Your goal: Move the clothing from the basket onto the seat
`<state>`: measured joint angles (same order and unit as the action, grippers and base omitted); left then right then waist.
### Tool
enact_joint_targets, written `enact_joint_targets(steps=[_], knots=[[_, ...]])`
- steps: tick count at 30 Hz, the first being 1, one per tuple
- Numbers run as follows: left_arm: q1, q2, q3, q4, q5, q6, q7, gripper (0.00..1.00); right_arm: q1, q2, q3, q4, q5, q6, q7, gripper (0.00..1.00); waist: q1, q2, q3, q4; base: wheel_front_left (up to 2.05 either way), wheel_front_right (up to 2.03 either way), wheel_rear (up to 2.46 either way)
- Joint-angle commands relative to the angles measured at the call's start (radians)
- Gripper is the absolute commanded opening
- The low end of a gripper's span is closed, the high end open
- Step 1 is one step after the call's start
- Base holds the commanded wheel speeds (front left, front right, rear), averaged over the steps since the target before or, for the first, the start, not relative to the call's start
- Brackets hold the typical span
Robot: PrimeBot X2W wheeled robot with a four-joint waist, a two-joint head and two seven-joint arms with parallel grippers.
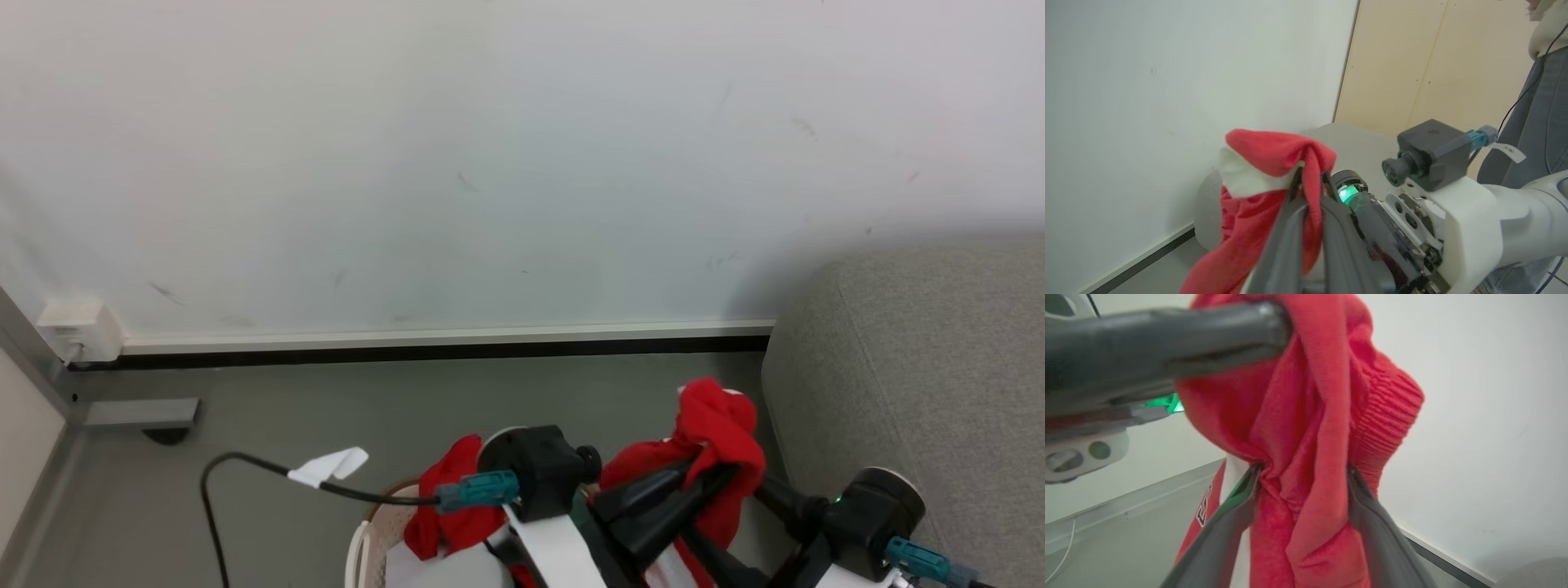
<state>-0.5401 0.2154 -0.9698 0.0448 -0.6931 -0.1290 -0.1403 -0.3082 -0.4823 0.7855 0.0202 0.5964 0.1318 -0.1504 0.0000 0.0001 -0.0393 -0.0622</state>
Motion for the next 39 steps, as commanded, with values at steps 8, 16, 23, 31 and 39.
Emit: enact_joint_targets(steps=[8,16,23,31,39], knots=[[-0.034,0.015,-0.058,0.028,-0.050,-0.001,-0.037,0.00,-0.044,0.012,0.031,0.018,0.044,-0.002,-0.016,0.00,0.0000,-0.0001,0.005,-0.005,0.00,0.00,0.00],[-0.034,0.019,-0.049,0.086,-0.040,0.002,-0.068,0.00,-0.018,0.004,0.009,0.040,0.048,-0.002,-0.039,0.00,0.0000,-0.0001,0.014,-0.017,0.00,0.00,0.00],[-0.018,0.014,-0.036,0.116,-0.036,0.009,-0.093,0.27,0.006,0.017,-0.036,0.053,0.043,-0.002,-0.053,0.00,0.0000,-0.0001,0.018,-0.039,0.00,0.00,0.00],[-0.008,0.003,-0.024,0.141,-0.015,0.022,-0.110,1.00,0.020,0.023,-0.101,0.059,0.023,-0.002,-0.056,0.00,0.0000,-0.0001,0.026,-0.081,0.00,0.00,0.00],[0.014,-0.005,-0.025,0.193,0.049,0.017,-0.125,1.00,0.032,0.002,-0.173,0.041,0.007,-0.002,-0.051,0.00,0.0000,-0.0001,0.039,-0.171,0.00,0.00,0.00]])
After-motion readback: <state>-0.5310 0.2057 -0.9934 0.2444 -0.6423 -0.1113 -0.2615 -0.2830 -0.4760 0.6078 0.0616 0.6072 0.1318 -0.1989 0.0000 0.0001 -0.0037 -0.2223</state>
